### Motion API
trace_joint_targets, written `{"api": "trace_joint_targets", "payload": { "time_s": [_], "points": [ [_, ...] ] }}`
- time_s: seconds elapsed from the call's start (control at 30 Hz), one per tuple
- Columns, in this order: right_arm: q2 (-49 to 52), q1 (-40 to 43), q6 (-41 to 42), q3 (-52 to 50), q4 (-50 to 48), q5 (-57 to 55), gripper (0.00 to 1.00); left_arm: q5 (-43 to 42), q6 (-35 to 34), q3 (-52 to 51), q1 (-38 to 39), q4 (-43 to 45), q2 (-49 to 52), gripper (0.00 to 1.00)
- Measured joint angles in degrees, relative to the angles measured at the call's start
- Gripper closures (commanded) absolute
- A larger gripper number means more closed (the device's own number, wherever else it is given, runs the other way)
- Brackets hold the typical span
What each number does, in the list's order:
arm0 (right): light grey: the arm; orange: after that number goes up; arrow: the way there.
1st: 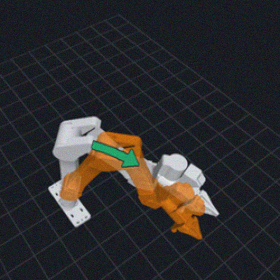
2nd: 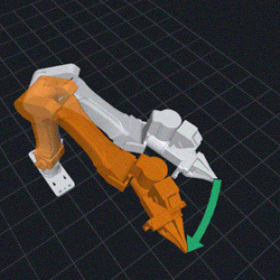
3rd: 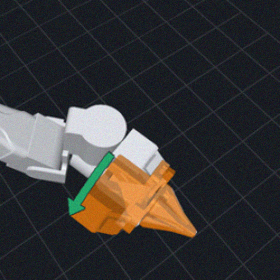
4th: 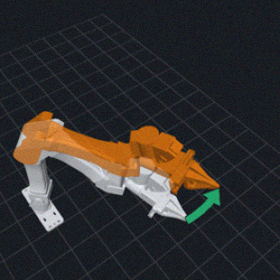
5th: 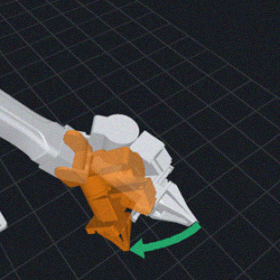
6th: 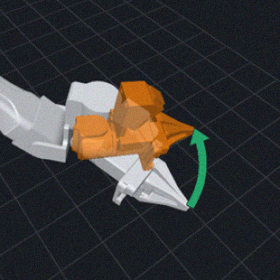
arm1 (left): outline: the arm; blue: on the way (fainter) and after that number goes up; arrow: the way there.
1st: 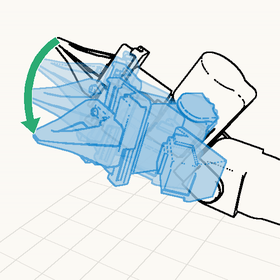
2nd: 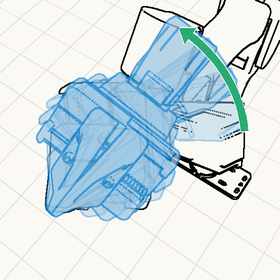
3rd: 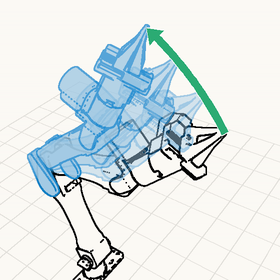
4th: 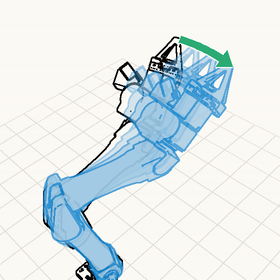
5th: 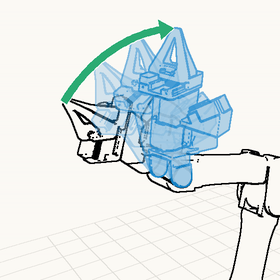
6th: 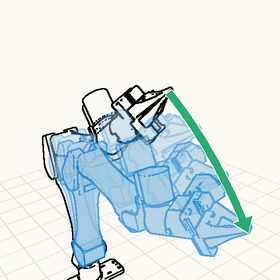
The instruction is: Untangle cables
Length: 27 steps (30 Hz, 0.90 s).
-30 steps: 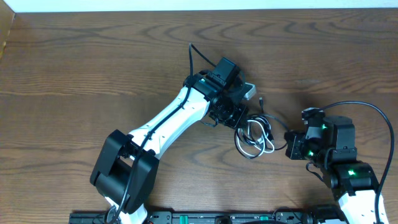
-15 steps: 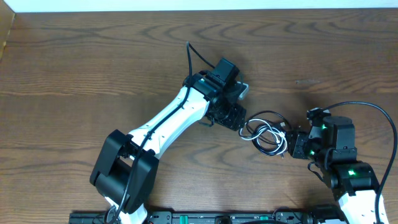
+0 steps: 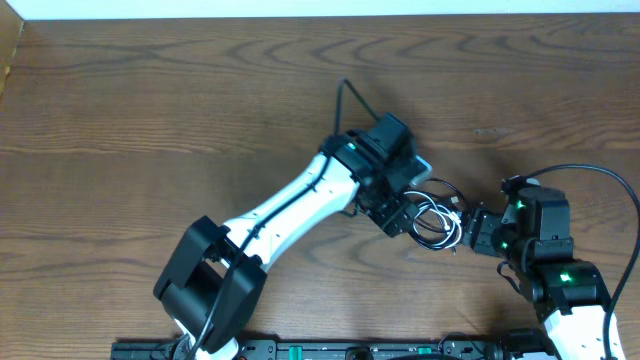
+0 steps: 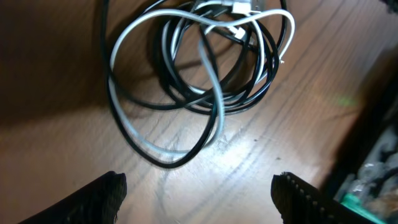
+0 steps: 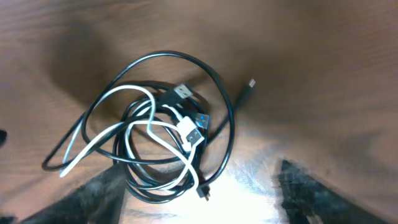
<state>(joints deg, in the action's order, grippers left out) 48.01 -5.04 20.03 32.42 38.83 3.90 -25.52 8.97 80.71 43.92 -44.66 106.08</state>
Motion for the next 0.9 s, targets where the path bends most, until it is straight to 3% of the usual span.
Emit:
{"api": "trace_joint_targets", "payload": {
  "time_s": [0.3,0.63,0.73,0.9],
  "points": [
    [0.0,0.0,5.8,0.0,3.7,-7.0,0.11,6.5,5.8,-1.7,4.2,7.7,0.0,0.21],
    [0.0,0.0,6.8,0.0,4.1,-8.5,0.11,7.9,5.8,-2.3,4.3,11.1,4.2,0.22],
    [0.0,0.0,6.8,0.0,4.1,-8.5,0.11,7.9,4.9,-2.5,4.3,11.1,4.8,0.34],
    [0.0,0.0,6.9,0.0,4.1,-8.5,0.12,8.6,4.1,-2.5,4.3,11.6,4.8,0.76]
  ]
}}
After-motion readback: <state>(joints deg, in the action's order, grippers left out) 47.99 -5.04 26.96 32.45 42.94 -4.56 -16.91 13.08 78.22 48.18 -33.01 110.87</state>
